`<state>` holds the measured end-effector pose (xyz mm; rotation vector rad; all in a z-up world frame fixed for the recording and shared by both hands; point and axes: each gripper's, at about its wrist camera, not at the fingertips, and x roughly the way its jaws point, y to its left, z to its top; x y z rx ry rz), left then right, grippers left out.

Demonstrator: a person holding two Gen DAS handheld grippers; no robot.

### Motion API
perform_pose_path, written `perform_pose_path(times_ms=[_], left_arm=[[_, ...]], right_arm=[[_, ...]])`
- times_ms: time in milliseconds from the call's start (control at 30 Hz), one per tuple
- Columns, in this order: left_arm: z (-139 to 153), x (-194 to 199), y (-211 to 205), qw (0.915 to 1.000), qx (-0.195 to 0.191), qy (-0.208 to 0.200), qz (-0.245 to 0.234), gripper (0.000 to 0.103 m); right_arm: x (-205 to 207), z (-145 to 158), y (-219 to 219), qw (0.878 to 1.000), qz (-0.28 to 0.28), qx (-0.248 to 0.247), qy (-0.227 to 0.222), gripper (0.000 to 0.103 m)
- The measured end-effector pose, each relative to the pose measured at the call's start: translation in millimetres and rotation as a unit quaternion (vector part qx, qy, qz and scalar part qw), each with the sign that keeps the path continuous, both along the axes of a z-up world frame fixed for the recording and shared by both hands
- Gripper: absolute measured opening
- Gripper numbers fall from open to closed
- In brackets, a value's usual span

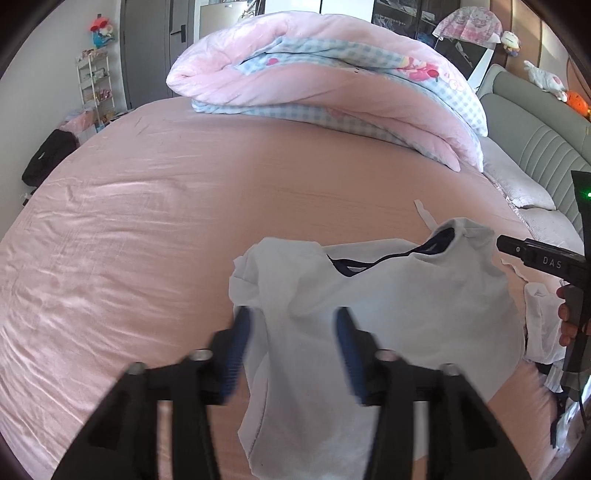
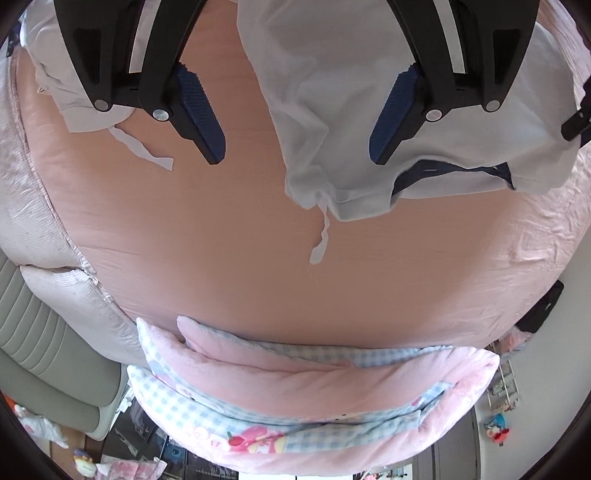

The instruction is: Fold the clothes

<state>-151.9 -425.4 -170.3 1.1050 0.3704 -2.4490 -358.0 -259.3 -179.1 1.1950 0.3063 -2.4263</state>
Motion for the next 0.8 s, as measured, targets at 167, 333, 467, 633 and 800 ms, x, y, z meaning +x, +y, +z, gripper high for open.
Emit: perform_pose_path(times_ms=[167,333,467,633,800], left_arm=[[8.4,5.5,8.1,0.9998,-0.003,0.018,0.001,0.093],[5.7,16.1,10.9,0.9995,-0.009,0.014,0.029,0.093],[2.8,36.4,8.5,0.9973,0.031,0.037,0.055,0.093],[-3.0,54.5,6.2,0.9929,0.064,0.055,0.083,0.093],[-4.9,65.9,10.6,0.9897,0.081,0.06,0.102,0.093]], right_arm=[[1.1,6.4,4.8,1.0,0.007,0.002,0.0,0.081],[5.5,2.4,20.6,1.0,-0.002,-0.014,-0.023,0.081],[16.7,-0.5,36.2,0.999,-0.007,-0.028,-0.036,0.081],[30.5,-5.5,45.2,0.999,-0.008,-0.022,-0.042,0.081],[43.7,-9.1,51.5,0.999,-0.005,-0.02,-0.046,0.081]])
